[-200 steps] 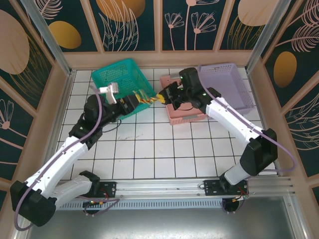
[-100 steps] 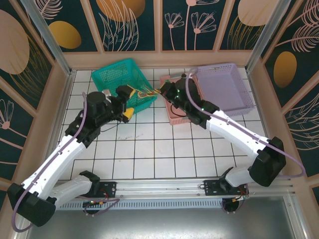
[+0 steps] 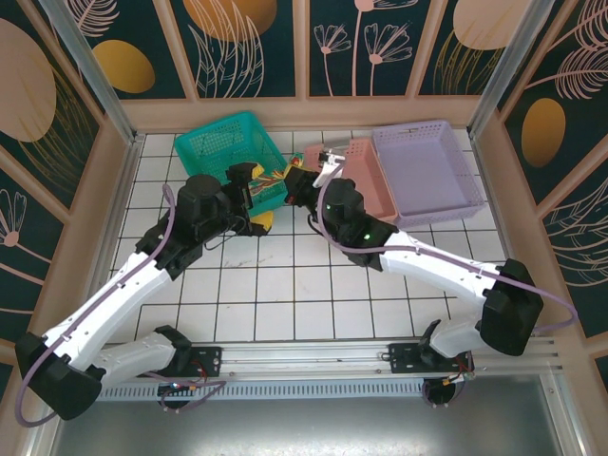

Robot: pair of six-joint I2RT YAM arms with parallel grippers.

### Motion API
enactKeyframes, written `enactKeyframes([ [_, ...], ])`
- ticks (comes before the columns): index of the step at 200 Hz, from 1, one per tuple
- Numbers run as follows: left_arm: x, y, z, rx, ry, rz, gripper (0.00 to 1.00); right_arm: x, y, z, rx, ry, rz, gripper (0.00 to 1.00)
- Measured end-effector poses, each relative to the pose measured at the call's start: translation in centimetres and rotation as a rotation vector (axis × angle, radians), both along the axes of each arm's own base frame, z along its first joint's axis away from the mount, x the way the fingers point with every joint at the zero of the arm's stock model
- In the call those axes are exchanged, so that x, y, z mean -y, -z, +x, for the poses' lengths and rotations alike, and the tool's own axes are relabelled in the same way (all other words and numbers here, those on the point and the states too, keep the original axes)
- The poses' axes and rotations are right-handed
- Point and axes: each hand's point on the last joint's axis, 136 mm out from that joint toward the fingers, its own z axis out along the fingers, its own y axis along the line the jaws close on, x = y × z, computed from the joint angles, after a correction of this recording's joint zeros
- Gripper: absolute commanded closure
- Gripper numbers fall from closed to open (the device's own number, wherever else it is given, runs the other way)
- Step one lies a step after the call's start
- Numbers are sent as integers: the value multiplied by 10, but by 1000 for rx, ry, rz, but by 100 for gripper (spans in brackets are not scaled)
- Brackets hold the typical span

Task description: Untangle the cables

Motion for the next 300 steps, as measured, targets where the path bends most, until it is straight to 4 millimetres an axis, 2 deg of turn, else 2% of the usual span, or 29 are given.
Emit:
enactKeyframes([
  [17,2,5,9,-12,-20,14,9,-3,0,-3,4,-9,-3,100],
  [38,1,17,17,-33,-54,40,35,-7,0,-8,6,-23,-6,100],
  [57,-3,30,24,-49,-89,65,49,-12,1,-14,2,-39,-10,100],
  [64,-4,33,25,-51,-98,74,61,-13,2,-16,-2,-44,-16,100],
  [79,-8,37,29,-43,-121,93,100,-14,8,-18,-19,-49,-30,100],
  [112,-12,33,35,50,-119,179,100,-8,11,-13,-136,-19,-1,100],
  [135,-10,15,41,194,-76,265,100,0,6,5,-368,-33,125,100],
  [151,-7,4,44,319,-27,354,100,5,12,15,-576,-86,245,100],
  [172,-1,16,41,439,82,509,100,7,46,16,-916,-172,412,100],
  [195,0,52,31,499,239,697,100,5,101,1,-1262,-188,557,100],
  [205,1,64,26,506,298,756,100,3,115,-4,-1350,-174,562,83],
  [213,1,66,25,524,325,785,100,3,117,-6,-1376,-170,547,71],
  [227,2,60,25,546,345,808,100,5,104,1,-1326,-178,495,57],
  [238,5,48,27,553,360,811,100,13,84,18,-1187,-182,432,50],
  [254,16,10,35,589,373,792,100,30,53,45,-912,-175,315,42],
  [265,22,-12,40,607,380,784,100,45,36,52,-722,-168,209,41],
  [284,28,-32,45,604,410,801,100,70,12,34,-388,-176,6,32],
  [300,30,-29,47,565,458,828,100,82,-4,-5,-60,-199,-198,19],
])
